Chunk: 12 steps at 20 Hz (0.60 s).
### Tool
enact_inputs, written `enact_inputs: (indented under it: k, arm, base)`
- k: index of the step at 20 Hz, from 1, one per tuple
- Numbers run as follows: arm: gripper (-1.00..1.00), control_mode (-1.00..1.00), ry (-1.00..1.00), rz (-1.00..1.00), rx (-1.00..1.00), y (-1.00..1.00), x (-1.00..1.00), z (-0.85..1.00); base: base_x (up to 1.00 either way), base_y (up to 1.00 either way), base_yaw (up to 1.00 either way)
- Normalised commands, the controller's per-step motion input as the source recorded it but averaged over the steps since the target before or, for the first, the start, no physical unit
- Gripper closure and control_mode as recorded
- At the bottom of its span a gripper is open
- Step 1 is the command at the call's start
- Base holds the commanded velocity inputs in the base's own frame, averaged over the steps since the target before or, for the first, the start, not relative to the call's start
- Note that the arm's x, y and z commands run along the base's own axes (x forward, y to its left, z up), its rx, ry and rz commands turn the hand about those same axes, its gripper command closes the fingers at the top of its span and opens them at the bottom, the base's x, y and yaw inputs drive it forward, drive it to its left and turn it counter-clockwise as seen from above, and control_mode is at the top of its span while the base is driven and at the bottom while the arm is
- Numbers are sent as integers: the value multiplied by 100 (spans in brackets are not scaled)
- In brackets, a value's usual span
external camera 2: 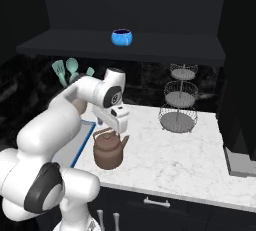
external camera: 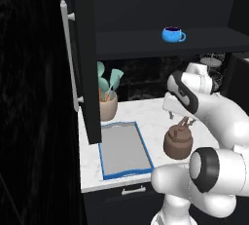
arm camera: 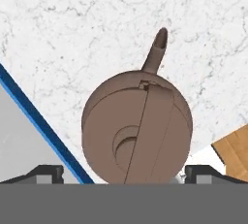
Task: Pick the kettle from the counter and place it on the tray. Then pick the mug from the cabinet and place it on the tray. Then close the cabinet doors.
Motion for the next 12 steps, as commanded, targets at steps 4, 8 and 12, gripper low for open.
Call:
enact_inputs:
  k: [4, 8, 12]
  arm:
    - [-100, -100, 10, -3, 0, -7, 5, -22]
    - [-100, -100, 7, -1, 0, 0, 11, -8]
    - [-100, -100, 4, -1, 0, 0, 6, -7]
  base:
    - [0, 0, 0]
    - [0, 0, 0]
    - [0, 0, 0]
